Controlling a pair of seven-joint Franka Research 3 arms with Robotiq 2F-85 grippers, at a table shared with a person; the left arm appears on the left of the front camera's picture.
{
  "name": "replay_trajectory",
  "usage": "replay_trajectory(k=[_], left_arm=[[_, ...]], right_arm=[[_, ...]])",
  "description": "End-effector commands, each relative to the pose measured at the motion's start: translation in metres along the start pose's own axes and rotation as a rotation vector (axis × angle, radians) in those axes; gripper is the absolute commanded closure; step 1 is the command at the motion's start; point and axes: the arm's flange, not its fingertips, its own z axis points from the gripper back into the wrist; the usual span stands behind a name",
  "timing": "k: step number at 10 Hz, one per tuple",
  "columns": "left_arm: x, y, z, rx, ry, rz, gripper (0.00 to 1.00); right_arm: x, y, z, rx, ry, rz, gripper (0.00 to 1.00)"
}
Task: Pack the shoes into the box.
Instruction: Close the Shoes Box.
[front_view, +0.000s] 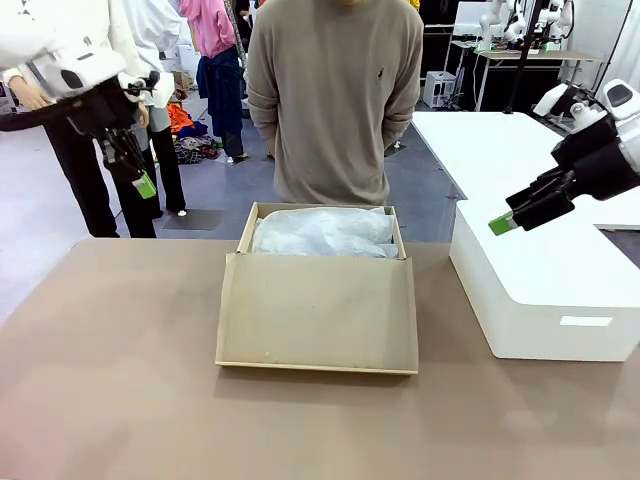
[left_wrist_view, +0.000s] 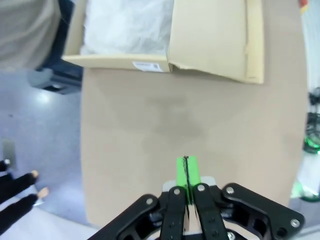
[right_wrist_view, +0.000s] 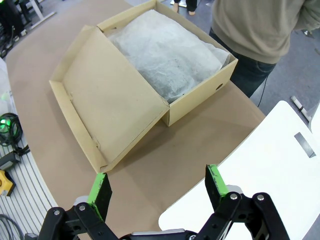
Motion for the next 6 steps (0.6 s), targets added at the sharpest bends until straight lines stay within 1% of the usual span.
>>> replay_trajectory(k=[1, 2, 4, 5, 6], left_arm=[[-0.007, 0.001, -0.016, -0.034, -0.075, 0.075, 1.00], [-0.012, 0.003, -0.023, -0.072, -0.112, 0.108, 1.00], [-0.024, 0.007, -0.033, -0.162, -0.143, 0.148, 1.00], [-0.026, 0.008, -0.035, -0.205, -0.129, 0.149, 1.00], [-0.028, 0.006, -0.032, -0.214, -0.082, 0.163, 1.00]], right_arm=[[0.000, -0.004, -0.001, 0.016, -0.025, 0.020, 0.00], [0.000, -0.004, -0.001, 0.016, -0.025, 0.020, 0.00], [0.000, -0.004, -0.001, 0.016, -0.025, 0.020, 0.00], [0.000, -0.004, -0.001, 0.016, -0.025, 0.020, 0.00], [0.000, -0.004, -0.001, 0.016, -0.025, 0.020, 0.00]])
